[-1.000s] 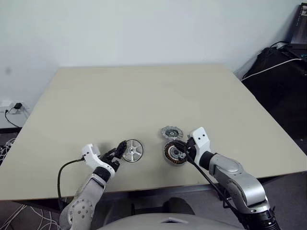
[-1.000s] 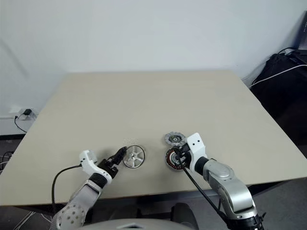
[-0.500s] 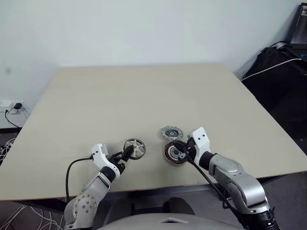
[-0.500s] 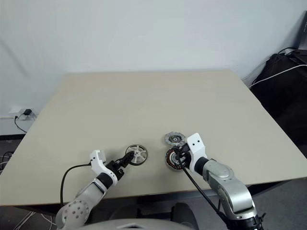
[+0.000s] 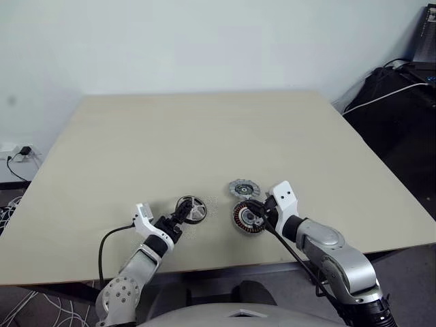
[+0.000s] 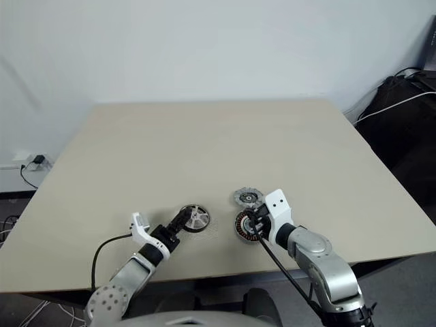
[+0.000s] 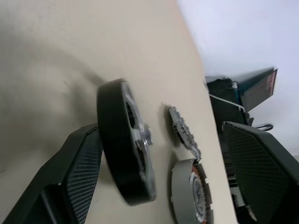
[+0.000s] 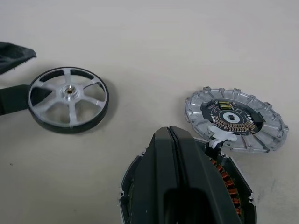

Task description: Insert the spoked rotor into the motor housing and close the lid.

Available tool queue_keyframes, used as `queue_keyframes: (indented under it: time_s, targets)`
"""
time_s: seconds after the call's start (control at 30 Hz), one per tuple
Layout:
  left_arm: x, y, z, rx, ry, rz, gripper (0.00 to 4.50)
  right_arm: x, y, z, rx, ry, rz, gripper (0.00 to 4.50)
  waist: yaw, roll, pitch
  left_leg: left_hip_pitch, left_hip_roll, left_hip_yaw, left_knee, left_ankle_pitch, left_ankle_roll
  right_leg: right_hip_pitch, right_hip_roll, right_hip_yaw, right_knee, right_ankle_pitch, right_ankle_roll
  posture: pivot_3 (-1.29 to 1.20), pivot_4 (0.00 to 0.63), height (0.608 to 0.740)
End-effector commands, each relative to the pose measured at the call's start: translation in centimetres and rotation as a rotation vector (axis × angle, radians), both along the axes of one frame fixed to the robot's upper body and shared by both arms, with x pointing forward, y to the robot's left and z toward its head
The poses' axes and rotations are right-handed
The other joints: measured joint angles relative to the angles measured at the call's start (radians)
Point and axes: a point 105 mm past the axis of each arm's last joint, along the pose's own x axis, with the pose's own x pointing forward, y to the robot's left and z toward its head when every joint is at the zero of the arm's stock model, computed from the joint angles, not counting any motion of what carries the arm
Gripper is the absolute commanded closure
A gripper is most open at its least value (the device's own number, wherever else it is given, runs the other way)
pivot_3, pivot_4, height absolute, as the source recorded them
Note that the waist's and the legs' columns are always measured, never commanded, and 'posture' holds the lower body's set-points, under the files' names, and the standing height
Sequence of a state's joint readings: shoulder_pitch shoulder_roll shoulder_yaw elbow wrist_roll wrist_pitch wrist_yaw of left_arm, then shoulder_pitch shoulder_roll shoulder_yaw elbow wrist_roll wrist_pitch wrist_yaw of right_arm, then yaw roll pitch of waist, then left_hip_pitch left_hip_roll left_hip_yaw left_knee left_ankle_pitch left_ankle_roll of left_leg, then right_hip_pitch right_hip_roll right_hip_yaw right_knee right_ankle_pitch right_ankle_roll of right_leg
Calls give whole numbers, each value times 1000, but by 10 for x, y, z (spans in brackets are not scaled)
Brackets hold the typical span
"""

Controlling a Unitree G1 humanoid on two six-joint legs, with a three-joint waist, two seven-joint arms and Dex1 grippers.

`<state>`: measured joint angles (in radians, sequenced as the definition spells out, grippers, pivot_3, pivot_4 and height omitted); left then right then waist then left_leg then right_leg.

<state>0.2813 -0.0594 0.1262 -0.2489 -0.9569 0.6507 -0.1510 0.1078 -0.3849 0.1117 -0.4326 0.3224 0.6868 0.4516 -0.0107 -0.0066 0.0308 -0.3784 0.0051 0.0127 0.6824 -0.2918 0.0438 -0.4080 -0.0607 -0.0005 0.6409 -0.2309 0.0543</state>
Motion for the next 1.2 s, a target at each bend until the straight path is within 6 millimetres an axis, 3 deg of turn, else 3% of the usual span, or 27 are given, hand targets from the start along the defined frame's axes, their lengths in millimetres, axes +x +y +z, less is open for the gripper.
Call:
queue_keyframes:
  time_s: [0.03,0.13,0.47,0.7,0.93,1.03,1.2]
  targets:
    - [6,-8,8,-66,-11,5,303,3,2,12,10,-49,7,4500,0,0,0,0,0,0,0,0,0,0,0,0,0,0,0,0,0,740]
    - [3,-11,2,-66,24,-11,879,3,2,12,10,-50,3,4500,0,0,0,0,0,0,0,0,0,0,0,0,0,0,0,0,0,740]
    - [0,-11,-4,-67,68,-10,4113,4,2,14,13,-54,-1,4500,0,0,0,0,0,0,0,0,0,0,0,0,0,0,0,0,0,740]
    - [1,-8,0,-67,43,16,4113,5,2,14,12,-55,3,4500,0,0,0,0,0,0,0,0,0,0,0,0,0,0,0,0,0,740]
    - [14,11,45,-210,-212,168,4113,4,1,15,12,-57,2,4500,0,0,1,0,0,0,0,0,0,0,0,0,0,0,0,0,0,740]
    - [14,5,54,-230,-262,146,4113,3,2,17,13,-72,17,4500,2,0,1,0,0,0,0,0,0,0,-1,0,-1,0,0,0,0,740]
    - [14,-27,57,-312,-241,18,4113,-3,4,28,68,-91,42,4500,2,0,1,-1,-1,0,0,-1,1,0,0,0,-2,0,0,0,0,740]
